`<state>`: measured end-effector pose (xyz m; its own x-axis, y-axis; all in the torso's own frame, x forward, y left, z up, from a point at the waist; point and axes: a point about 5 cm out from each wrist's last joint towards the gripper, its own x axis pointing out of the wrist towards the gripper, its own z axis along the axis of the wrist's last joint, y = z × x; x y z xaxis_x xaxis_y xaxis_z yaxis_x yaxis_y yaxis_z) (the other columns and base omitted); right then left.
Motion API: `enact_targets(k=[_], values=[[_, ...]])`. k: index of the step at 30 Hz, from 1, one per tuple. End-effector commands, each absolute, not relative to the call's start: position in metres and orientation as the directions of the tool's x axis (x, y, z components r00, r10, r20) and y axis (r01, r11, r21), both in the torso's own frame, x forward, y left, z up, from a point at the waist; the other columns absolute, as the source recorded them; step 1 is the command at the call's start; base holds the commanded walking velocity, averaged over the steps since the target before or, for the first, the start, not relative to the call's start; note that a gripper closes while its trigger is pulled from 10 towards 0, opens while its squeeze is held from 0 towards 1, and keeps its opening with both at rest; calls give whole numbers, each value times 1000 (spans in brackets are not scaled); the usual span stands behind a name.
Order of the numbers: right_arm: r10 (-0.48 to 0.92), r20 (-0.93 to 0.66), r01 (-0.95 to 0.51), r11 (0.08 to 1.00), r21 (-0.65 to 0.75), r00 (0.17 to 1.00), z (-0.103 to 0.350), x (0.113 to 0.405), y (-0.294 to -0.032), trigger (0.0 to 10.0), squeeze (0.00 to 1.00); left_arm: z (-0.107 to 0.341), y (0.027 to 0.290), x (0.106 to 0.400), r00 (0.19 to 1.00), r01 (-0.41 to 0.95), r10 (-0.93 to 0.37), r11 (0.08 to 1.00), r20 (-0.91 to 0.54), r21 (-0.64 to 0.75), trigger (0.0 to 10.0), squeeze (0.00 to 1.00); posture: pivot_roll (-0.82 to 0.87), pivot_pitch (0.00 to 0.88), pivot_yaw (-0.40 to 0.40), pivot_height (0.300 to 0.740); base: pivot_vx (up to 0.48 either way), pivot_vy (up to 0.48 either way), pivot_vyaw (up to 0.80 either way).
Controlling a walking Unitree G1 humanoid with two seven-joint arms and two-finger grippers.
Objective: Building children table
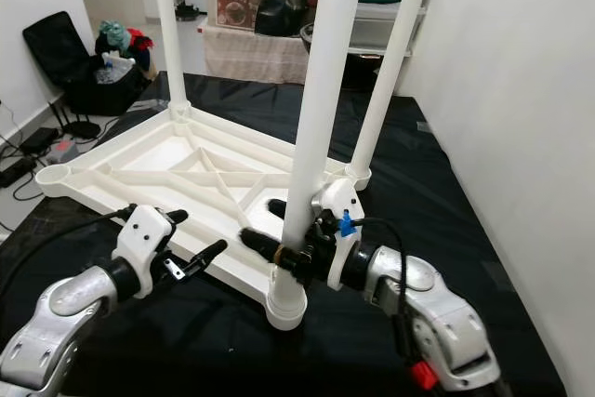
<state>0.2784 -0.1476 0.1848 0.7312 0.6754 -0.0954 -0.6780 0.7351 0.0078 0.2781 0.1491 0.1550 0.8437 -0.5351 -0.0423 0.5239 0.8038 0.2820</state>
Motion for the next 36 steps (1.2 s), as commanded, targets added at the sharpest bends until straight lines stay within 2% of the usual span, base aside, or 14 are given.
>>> enact_targets(k=[1,2,4,6,12,13,17,18,19,20,26,27,33,36], values=[[554,-197,-569,822,-28,809,169,287,-161,0,0,152,151,277,843,527,-535,801,-55,282,10000,0,111,0,-89,740,0,0,0],[554,-197,-569,822,-28,809,169,287,-161,0,0,152,151,277,843,527,-535,801,-55,282,10000,0,111,0,-89,740,0,0,0],[51,-255,-54,999,-2,966,154,309,-211,0,0,152,150,278,845,524,-533,803,-53,284,10000,0,105,0,-86,740,0,0,0],[-285,-323,312,949,35,903,137,305,-243,0,0,153,150,280,853,510,-520,810,-50,289,10000,0,101,0,-82,740,0,0,0],[-369,-378,423,904,68,849,128,293,-237,0,0,152,148,282,861,498,-507,817,-50,291,10000,0,94,0,-79,740,0,0,0],[-312,-385,373,923,92,868,127,294,-225,10000,0,151,147,282,858,501,-510,814,-52,294,10000,0,91,0,-80,740,0,0,0],[-60,-280,131,961,243,958,140,303,-188,10000,0,150,144,282,854,508,-517,810,-52,294,10000,0,95,0,-83,740,0,0,0],[-14,-233,78,960,267,972,147,304,-182,10000,188,150,144,282,854,508,-518,810,-51,292,10000,0,95,0,-84,740,0,0,0],[-14,-233,78,960,267,972,147,304,-182,10000,188,150,144,282,854,508,-518,810,-51,292,10000,0,95,0,-84,740,0,0,0],[43,-185,19,946,324,982,155,306,-178,10000,1000,150,143,282,854,509,-518,811,-51,290,10000,0,97,0,-88,740,0,0,0],[208,-73,-164,906,389,975,178,310,-163,10000,863,149,145,281,856,505,-514,813,-51,289,10000,0,96,0,-92,740,0,0,0],[293,-10,-267,887,377,956,191,307,-156,10000,0,148,145,281,857,505,-513,814,-51,288,10000,0,95,0,-90,740,0,0,0],[825,60,-817,542,197,562,205,250,-119,10000,0,148,141,281,841,529,-539,798,-51,290,10000,0,102,0,-93,740,0,0,0],[826,16,-815,552,176,564,197,251,-121,10000,0,148,141,282,840,530,-541,796,-51,292,10000,0,102,0,-93,740,0,0,0]])
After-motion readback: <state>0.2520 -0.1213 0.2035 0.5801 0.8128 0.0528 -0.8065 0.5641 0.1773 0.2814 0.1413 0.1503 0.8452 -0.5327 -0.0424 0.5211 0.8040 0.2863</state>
